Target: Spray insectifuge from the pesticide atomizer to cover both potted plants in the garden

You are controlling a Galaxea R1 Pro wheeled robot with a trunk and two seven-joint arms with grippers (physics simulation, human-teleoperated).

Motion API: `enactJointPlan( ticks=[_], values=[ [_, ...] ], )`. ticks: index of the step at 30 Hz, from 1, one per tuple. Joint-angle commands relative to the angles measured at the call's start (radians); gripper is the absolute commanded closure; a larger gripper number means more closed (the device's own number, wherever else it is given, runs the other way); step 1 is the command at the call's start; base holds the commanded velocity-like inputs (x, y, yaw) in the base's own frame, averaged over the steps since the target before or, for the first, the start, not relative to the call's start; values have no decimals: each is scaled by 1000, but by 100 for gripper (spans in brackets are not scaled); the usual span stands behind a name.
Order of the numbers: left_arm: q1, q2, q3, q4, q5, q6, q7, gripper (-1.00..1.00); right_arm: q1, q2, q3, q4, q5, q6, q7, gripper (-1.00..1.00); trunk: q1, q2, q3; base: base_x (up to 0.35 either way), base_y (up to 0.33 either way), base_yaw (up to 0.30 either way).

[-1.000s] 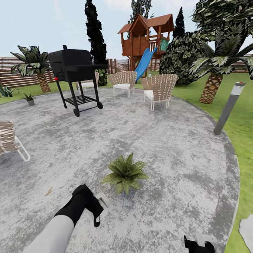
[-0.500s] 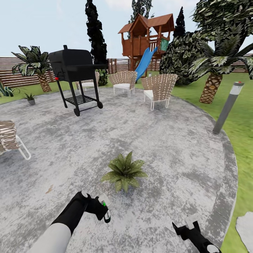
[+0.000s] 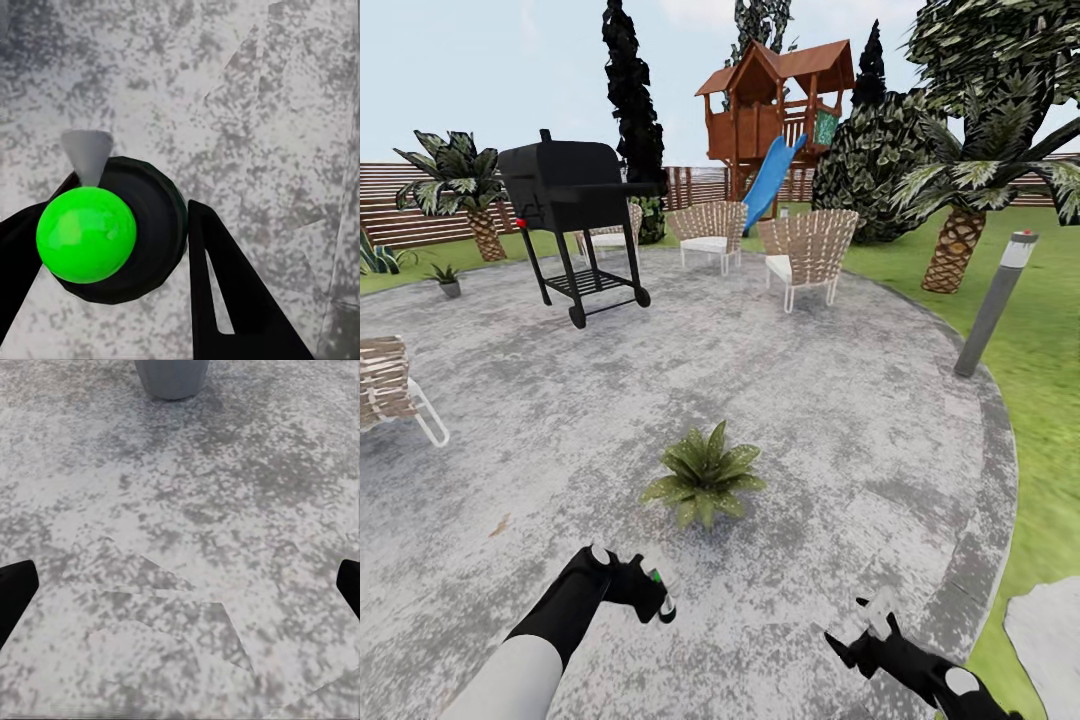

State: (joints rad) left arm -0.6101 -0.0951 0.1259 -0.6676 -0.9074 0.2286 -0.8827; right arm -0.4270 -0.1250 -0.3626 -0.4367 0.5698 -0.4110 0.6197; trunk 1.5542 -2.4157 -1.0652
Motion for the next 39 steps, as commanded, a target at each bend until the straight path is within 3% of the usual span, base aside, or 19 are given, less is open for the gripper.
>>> enactJointPlan(
  ticks=[1, 8, 10, 12, 13, 14, 18, 21, 25, 29, 31, 35, 39],
  values=[
    [0, -2, 5, -1, -2, 0, -8, 100, -1, 1, 19, 0, 13, -5, 6, -100, 0, 0, -1, 0, 0, 0],
    [-1, 0, -9, 10, -15, -4, -13, 100, -4, 9, 38, -12, 14, -5, 10, -100, 0, 0, -1, 0, 0, 0],
    [-2, -1, -24, 11, -19, -13, -15, 100, -5, 13, 108, -22, 13, -4, 28, -100, 0, 0, -1, 0, 0, 0],
    [-2, 0, -65, 14, -27, -31, -17, 100, -5, 32, 209, -63, 12, -2, 47, -100, 0, 0, -1, 0, 0, 0],
    [-3, 0, -82, 19, -29, -34, -18, 100, -5, 41, 229, -71, 12, -2, 50, -100, 0, 0, -1, 0, 0, 0],
    [-5, 0, -100, 26, -33, -34, -20, 100, -6, 53, 240, -75, 12, -2, 52, 100, 0, 0, -1, 0, 0, 0],
    [-9, -3, -165, 33, -53, -34, -21, 100, -6, 71, 251, -80, 14, -3, 127, 100, 0, 0, -1, 0, 0, 0],
    [-10, -4, -180, 34, -57, -34, -22, 100, -6, 73, 252, -95, 15, -4, 172, 100, 0, 0, -1, 0, 0, 0],
    [-9, -10, -188, 36, -85, -33, -22, 100, -6, 77, 259, -128, 14, -3, 180, 100, 0, 0, -1, 0, 0, 0],
    [-9, -12, -239, 37, -92, -29, -21, 100, -6, 109, 350, -136, 13, -2, 180, 100, 0, 0, -1, 0, 0, 0],
    [-8, -14, -248, 37, -92, -30, -21, 100, -6, 121, 376, -138, 14, -2, 180, 100, 0, 0, -1, 0, 0, 0],
    [-7, -17, -254, 39, -91, -35, -23, 100, -6, 126, 385, -147, 14, -2, 180, 100, 0, 0, -1, 0, 0, 0],
    [-7, -17, -317, 40, -91, -40, -67, 100, -10, 127, 386, -165, 13, -1, 180, 100, 0, 0, -1, 0, 0, 0]
  ],
)
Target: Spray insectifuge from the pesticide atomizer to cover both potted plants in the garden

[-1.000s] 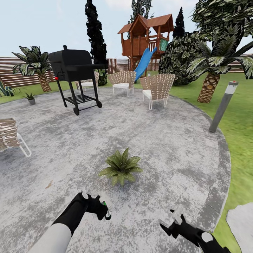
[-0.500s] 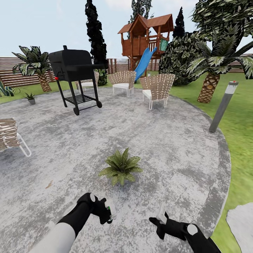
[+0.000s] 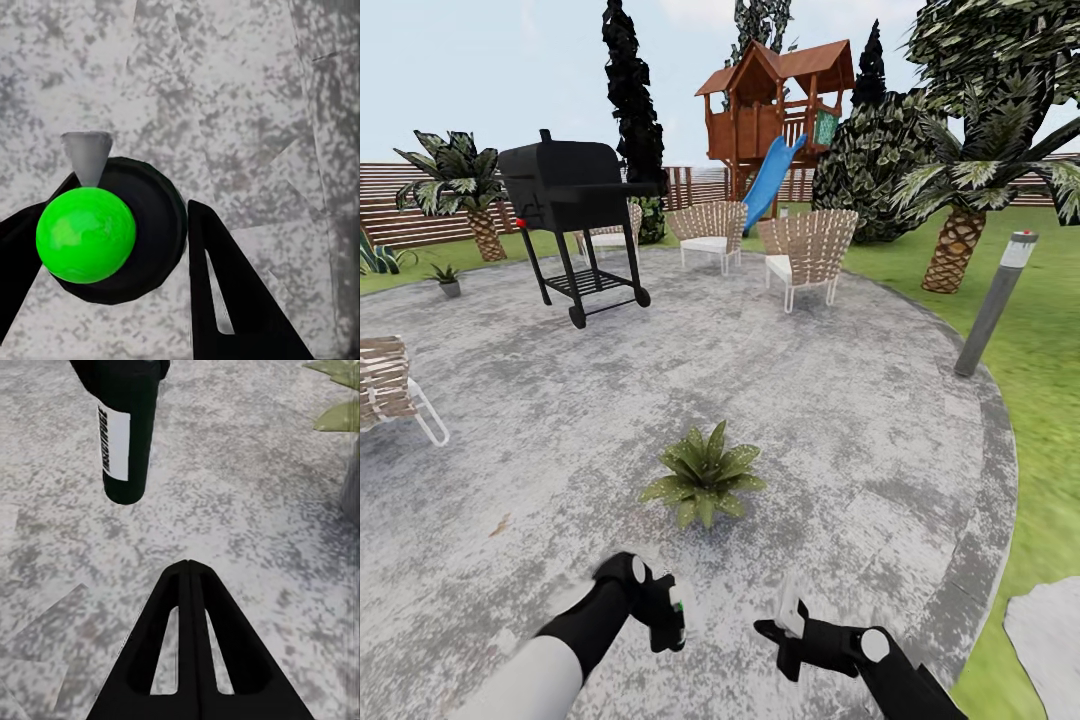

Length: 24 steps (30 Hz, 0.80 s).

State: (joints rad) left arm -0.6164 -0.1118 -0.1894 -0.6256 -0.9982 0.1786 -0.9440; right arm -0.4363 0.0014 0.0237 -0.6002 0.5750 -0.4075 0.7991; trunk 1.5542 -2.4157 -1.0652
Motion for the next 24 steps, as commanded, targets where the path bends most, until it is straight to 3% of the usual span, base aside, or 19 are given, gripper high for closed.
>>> enactJointPlan(
  ticks=[1, 8, 24],
  values=[
    [0, 1, -16, -2, 0, 9, -13, 100, -3, 0, -1, -5, 8, -4, 0, 100, 0, 0, -1, 0, 0, 0],
    [1, 0, -53, -2, 1, 9, -20, 100, -26, 14, -1, -10, 6, 32, 1, 100, 0, 0, -1, 0, 0, 0],
    [0, -9, -62, -5, -8, 25, -13, 100, -33, 55, 1, -44, 4, 52, 2, 100, 0, 0, -1, 0, 0, 0]
  ],
)
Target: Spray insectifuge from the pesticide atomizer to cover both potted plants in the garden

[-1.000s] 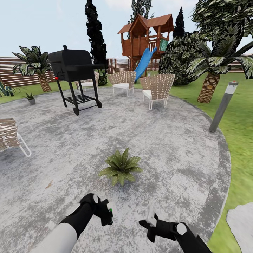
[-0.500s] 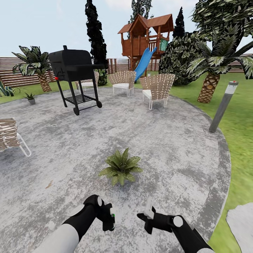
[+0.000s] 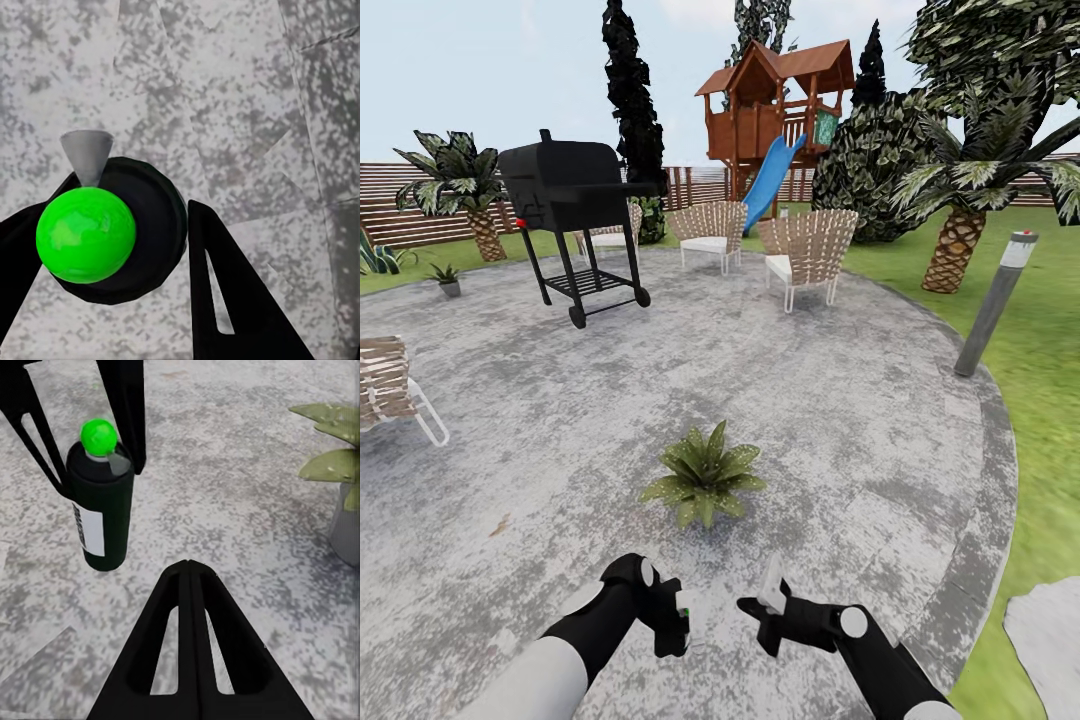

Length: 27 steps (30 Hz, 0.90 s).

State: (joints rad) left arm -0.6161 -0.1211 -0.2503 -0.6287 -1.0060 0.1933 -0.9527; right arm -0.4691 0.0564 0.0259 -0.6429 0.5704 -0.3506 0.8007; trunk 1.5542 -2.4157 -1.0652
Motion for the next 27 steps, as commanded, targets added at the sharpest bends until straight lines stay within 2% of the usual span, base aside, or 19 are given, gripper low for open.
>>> enactJointPlan(
  ticks=[1, 13, 27],
  values=[
    [0, 0, -2, -2, -1, 11, -5, 100, 0, 1, -1, -2, 8, -5, 1, 100, 0, 0, -1, 0, 0, 0],
    [-2, -15, -12, -4, -1, 11, -3, 100, 0, 42, -1, -3, 9, -4, 2, 100, 0, 0, -1, 0, 0, 0],
    [-2, -15, -11, -4, 9, 1, -6, 100, 0, 51, 2, -3, 9, -4, 2, 100, 0, 0, -1, 0, 0, 0]
  ],
)
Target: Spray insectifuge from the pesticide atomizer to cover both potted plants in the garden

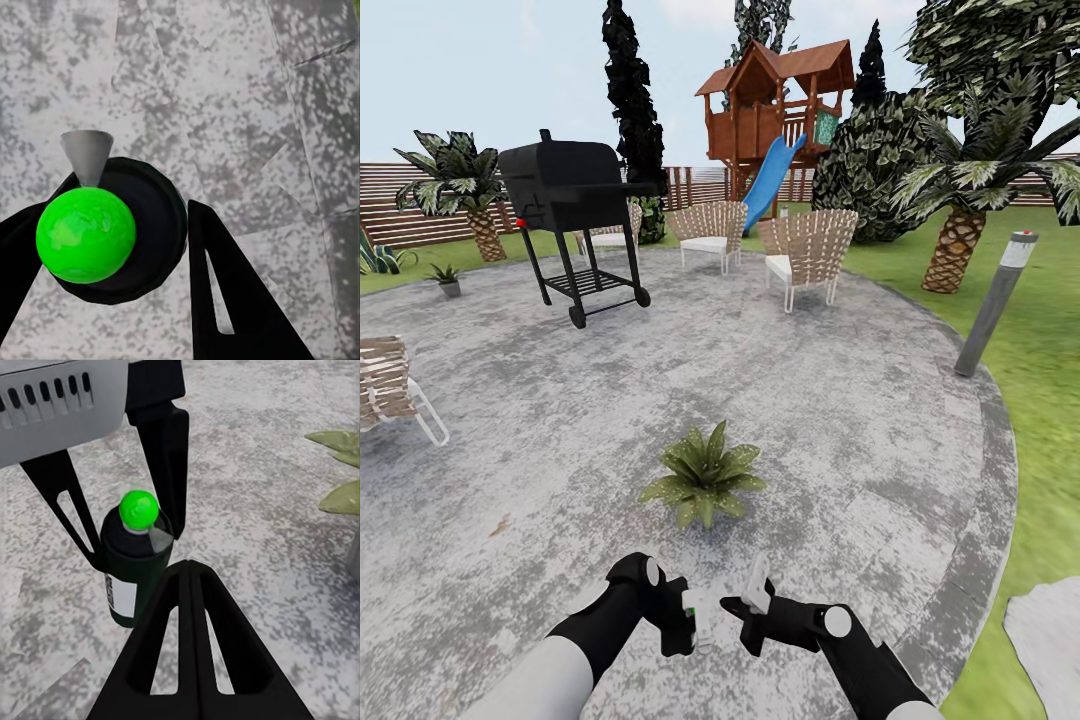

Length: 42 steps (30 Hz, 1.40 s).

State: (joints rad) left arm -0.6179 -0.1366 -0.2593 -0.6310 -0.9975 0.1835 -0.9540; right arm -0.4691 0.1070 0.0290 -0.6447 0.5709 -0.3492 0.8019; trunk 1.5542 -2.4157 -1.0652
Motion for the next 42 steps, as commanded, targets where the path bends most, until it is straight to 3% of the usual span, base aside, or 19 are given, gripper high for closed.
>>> enactJointPlan(
  ticks=[1, 14, 22, 37, 42],
  values=[
    [0, 0, -1, -2, 2, 9, -5, 100, 0, 0, -1, -1, 9, -5, 0, 100, 0, 0, -1, 0, 0, 0],
    [0, -22, 3, 0, 13, 6, -10, 100, 0, 13, 0, 0, 9, -6, -1, 100, 0, 0, -1, 0, 0, 0],
    [0, -23, 3, 1, 40, -30, -13, 100, 0, 13, 0, 2, 12, -7, -1, 100, 0, 0, -1, 0, 0, 0],
    [0, -21, 2, 1, 44, -31, -45, 100, 0, 13, 0, 2, 12, -7, -1, 100, 0, 0, -1, 0, 0, 0],
    [0, -21, 0, 0, 73, -32, -46, 100, 0, 13, 0, 2, 12, -7, -1, 100, 0, 0, -1, 0, 0, 0]
  ],
)
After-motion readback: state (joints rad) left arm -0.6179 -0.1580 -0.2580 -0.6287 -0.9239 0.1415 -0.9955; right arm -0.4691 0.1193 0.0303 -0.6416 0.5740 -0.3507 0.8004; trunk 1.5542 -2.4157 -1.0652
